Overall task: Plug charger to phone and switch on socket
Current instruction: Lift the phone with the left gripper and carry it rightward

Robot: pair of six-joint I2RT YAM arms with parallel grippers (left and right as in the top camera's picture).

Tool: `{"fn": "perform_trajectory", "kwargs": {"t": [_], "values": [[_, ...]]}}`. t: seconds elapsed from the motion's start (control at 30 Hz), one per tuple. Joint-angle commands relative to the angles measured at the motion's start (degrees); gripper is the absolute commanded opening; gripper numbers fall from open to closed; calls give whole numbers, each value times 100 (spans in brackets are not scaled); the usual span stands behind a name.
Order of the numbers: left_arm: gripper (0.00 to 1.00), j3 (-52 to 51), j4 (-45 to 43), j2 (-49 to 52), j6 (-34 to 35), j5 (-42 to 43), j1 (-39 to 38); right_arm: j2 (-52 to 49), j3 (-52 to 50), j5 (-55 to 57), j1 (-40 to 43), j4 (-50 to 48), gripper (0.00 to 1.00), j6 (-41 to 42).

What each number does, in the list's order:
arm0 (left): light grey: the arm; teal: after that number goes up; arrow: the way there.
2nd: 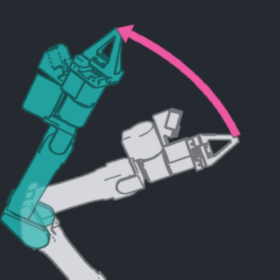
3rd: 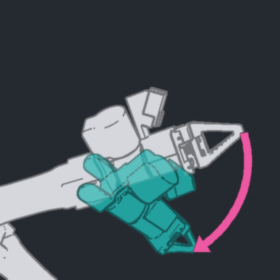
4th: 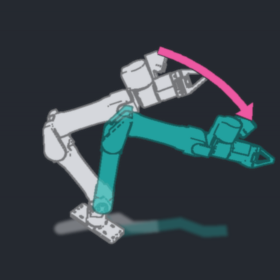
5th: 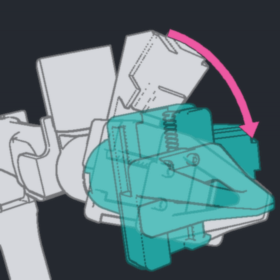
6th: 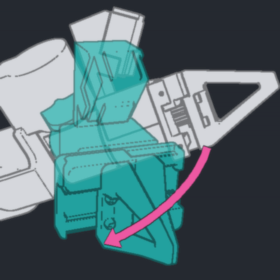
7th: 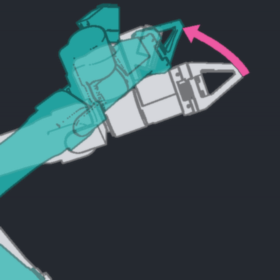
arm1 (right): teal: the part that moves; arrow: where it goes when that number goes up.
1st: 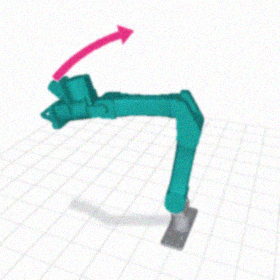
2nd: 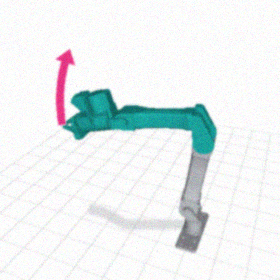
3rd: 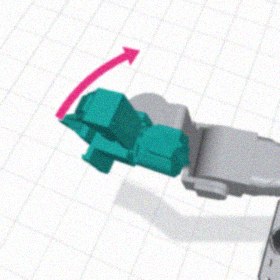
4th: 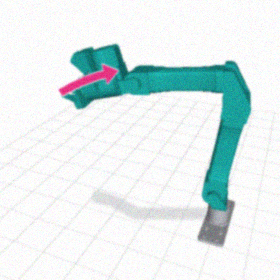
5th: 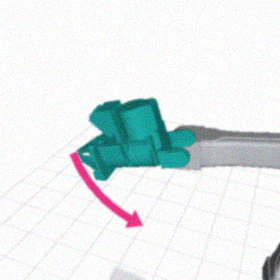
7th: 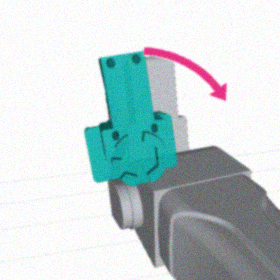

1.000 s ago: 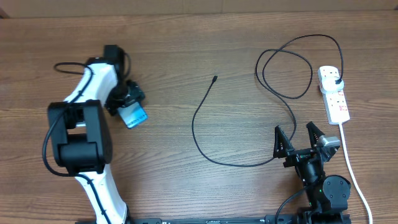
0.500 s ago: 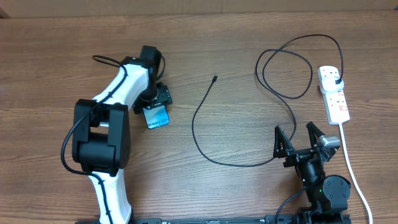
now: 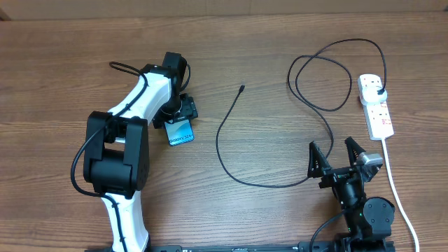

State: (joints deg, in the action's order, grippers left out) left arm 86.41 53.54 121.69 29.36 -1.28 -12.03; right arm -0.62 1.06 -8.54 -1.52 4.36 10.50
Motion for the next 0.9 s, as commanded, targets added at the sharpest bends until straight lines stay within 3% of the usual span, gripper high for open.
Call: {"fn": "perform_trajectory", "kwargs": {"t": [0.0, 0.27, 0.87], "values": [[85, -44, -114, 271, 4, 131, -48, 46, -61, 52, 26, -22, 100, -11], [87, -50, -181, 271, 603, 129, -48, 46, -61, 52, 26, -22, 100, -11], [85, -52, -151, 271, 20, 133, 98, 46, -61, 52, 26, -22, 100, -11]]}}
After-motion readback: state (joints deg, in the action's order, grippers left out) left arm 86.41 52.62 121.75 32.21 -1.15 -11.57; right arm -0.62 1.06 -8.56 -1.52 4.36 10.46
